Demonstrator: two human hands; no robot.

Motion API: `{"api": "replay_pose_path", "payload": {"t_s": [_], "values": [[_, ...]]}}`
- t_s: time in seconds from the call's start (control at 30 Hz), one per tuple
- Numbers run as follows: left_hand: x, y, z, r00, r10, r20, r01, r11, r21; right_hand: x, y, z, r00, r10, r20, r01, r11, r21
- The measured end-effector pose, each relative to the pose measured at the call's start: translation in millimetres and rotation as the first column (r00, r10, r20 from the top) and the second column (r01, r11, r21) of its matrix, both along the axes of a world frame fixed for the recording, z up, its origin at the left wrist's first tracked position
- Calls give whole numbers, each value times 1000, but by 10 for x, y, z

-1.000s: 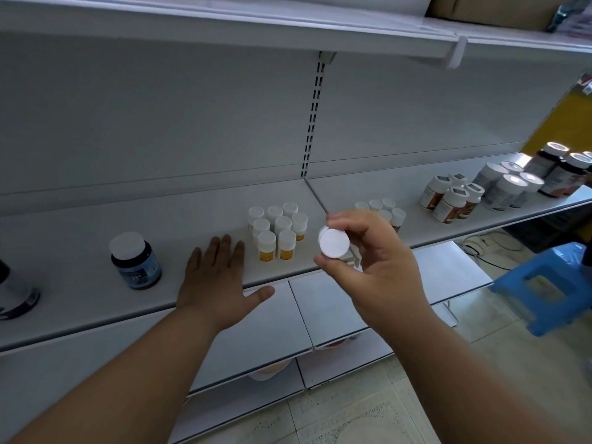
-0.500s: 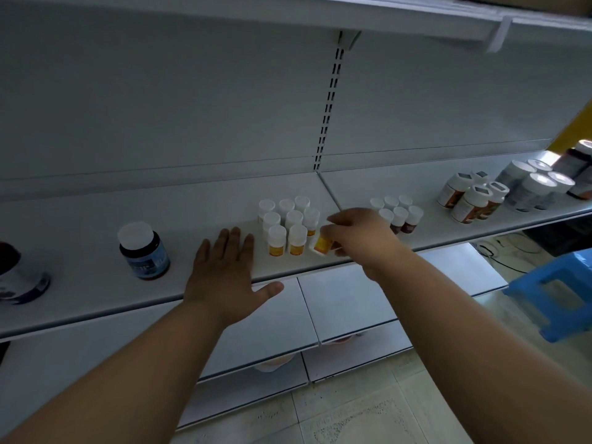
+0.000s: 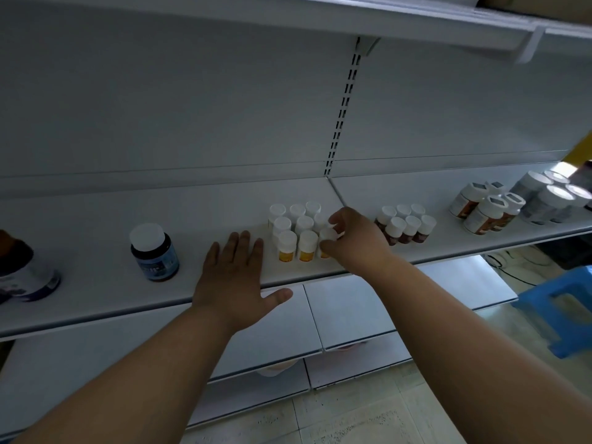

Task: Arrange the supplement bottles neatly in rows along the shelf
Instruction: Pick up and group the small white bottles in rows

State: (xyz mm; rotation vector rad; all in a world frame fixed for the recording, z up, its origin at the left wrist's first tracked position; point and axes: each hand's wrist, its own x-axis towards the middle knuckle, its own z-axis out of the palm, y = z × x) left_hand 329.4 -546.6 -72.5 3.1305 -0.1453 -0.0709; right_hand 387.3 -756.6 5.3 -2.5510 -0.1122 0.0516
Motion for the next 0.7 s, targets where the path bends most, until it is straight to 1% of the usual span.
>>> {"api": "replay_pose_path", "payload": {"t_s": [0.07,0.13,0.17,0.3,0.37,0.4,0.47,0.53,0.57,0.6,0.63,0.67,0.7], "values": [[-3,-2,1,1000,2,1,-2,1000,-12,37,9,30,998,-35,44,34,999,31],[2,-3,8,1000,5,0,-5,1000,-26,120,38,51,994,-32,101,32,999,5],[6,-3,12,1000,5,-2,-6,1000,-26,165,64,64,994,-18,104,20,1000,-18],[7,-2,20,1000,6,-19,-6,1000,-22,295,157,86,1000,7,7,-6,997,-80],[3,-3,16,1000,5,-13,-5,1000,-27,326,165,76,1000,6,13,-5,996,-87],[3,-3,15,1000,4,-10,-4,1000,-30,331,164,76,999,4,44,0,996,-84],[7,-3,17,1000,4,-11,-5,1000,-29,296,144,116,987,-28,161,38,998,-58],[9,-5,21,1000,8,-12,-8,1000,-24,209,104,197,953,-53,299,50,999,19],[10,-5,24,1000,8,-13,-8,1000,-21,147,77,241,939,-49,340,27,997,67],[10,-8,25,1000,8,-15,-8,1000,-15,82,48,276,938,-40,345,-3,992,123],[10,-8,24,1000,8,-17,-8,1000,-9,11,24,303,947,-35,318,-36,977,212],[9,-12,26,1000,8,-18,-8,1000,-5,-73,8,330,966,-31,256,-63,933,353],[7,-15,31,1000,9,-17,-9,1000,-1,-163,5,356,984,-22,176,-73,854,516]]}}
